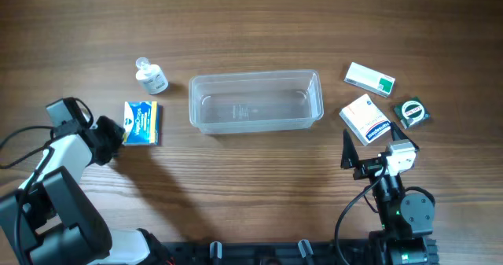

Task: Pack container
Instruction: 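Lower the left gripper and align it above the VapoDrops box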

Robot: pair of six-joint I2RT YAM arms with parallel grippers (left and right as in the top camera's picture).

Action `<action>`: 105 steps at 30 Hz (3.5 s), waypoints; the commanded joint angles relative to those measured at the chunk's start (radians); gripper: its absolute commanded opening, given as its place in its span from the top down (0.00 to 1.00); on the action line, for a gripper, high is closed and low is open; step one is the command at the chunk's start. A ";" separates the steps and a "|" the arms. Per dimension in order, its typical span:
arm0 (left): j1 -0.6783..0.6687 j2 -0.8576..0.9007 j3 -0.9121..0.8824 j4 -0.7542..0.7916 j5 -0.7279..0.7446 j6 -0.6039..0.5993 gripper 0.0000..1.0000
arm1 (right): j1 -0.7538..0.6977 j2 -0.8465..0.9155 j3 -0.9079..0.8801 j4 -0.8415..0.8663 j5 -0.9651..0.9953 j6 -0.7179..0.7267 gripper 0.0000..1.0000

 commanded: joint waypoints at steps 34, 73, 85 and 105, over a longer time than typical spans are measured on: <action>-0.239 -0.405 0.079 -0.158 0.011 0.437 0.00 | -0.001 -0.005 -0.002 0.003 -0.009 -0.011 0.00; -0.373 -0.188 0.381 -0.409 -0.230 0.575 0.00 | -0.001 -0.005 -0.002 0.003 -0.009 -0.010 0.00; -0.374 -0.153 0.381 -0.429 -0.223 0.575 0.00 | -0.001 -0.005 -0.002 0.003 -0.009 -0.010 0.00; -0.363 -0.012 0.380 -0.423 -0.229 0.591 0.00 | -0.001 -0.005 -0.002 0.003 -0.009 -0.010 0.00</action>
